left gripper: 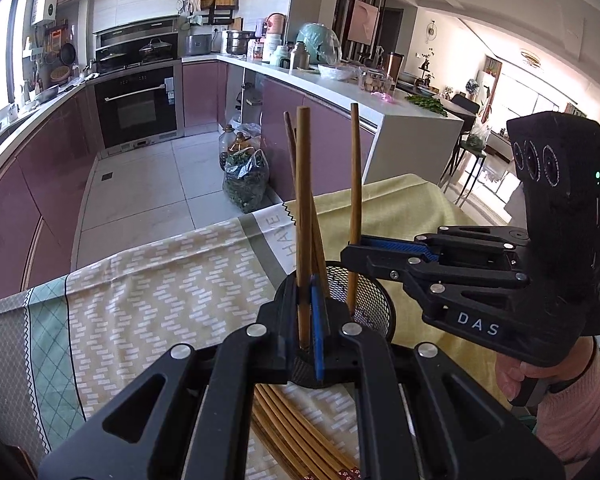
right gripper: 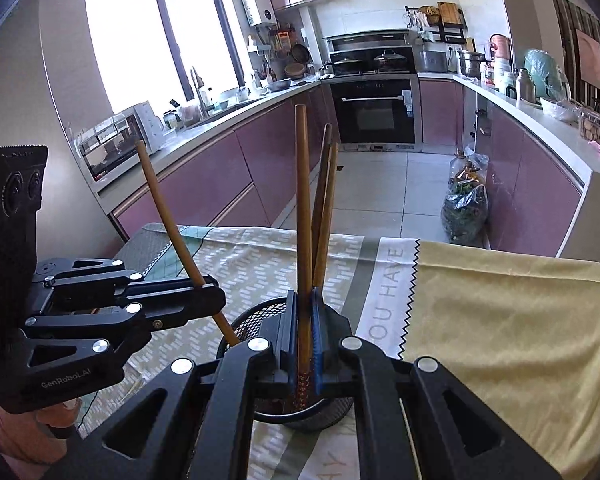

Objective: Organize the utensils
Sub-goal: 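Drop the left tool's chopstick into the cup and open while the right tool releases its own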

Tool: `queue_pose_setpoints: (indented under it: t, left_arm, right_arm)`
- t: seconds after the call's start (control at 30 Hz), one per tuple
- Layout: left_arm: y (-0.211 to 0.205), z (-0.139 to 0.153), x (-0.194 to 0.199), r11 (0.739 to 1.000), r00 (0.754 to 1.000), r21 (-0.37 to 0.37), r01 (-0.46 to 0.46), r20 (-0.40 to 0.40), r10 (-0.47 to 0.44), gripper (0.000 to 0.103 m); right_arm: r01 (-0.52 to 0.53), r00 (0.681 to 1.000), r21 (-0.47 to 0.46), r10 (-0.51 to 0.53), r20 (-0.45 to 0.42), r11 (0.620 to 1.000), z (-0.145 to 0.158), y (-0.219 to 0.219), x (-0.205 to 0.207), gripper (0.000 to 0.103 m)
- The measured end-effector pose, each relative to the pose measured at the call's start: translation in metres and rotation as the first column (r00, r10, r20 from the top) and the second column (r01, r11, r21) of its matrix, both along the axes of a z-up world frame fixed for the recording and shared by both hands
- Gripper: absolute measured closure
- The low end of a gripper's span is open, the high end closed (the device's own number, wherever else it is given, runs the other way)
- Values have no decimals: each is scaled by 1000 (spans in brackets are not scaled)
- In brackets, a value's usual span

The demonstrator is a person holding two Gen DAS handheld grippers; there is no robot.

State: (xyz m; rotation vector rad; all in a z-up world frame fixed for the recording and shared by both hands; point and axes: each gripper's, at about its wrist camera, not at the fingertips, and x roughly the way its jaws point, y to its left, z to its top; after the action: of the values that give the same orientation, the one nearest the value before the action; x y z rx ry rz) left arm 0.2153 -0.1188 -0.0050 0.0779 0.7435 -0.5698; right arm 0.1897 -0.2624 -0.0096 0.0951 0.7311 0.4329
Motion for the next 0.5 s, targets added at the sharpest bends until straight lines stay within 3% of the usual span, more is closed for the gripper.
queue_pose_setpoints:
  t: [0.5]
  left_arm:
    - [1, -10, 18, 999, 999, -15, -39, -36, 38, 92]
  right_arm:
    - [34, 999, 20, -34, -16, 999, -8, -4, 8, 92]
